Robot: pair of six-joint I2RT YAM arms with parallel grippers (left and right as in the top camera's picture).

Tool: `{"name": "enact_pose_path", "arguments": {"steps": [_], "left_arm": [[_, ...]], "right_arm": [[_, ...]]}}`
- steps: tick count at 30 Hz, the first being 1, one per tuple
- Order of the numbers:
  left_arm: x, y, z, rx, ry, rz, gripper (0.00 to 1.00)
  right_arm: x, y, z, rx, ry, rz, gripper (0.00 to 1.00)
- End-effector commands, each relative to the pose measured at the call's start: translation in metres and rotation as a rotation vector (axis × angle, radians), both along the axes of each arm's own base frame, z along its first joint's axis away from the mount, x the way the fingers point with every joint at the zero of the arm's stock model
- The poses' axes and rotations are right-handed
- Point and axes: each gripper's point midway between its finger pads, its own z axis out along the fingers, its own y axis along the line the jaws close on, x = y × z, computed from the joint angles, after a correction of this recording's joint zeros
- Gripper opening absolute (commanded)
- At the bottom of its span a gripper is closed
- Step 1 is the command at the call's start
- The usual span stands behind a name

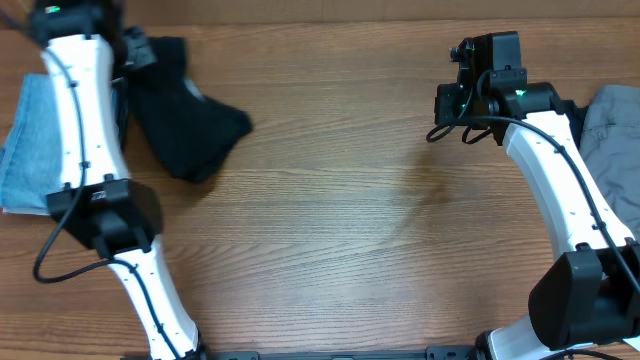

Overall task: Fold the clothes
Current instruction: 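Carry the folded shorts leftward with the left gripper onto the denim pile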

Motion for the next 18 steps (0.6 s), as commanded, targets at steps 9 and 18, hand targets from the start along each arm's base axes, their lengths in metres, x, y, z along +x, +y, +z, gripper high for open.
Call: {"name": "enact_pose_path", "arguments": {"steps": [9, 18], "left_arm": [[-0.013, 0.079, 0.057, 0.127, -0.155, -0.158, 0.04], [-0.019, 0.086, 0.12, 0.164, -0.341, -0.207, 0.04]], "right_arm": [[-0.001, -0.003, 0.008, -0.001, -0.018, -0.003, 0.04], [0.001, -0.003, 0.009, -0.001, -0.024, -0.003, 0.04]]}}
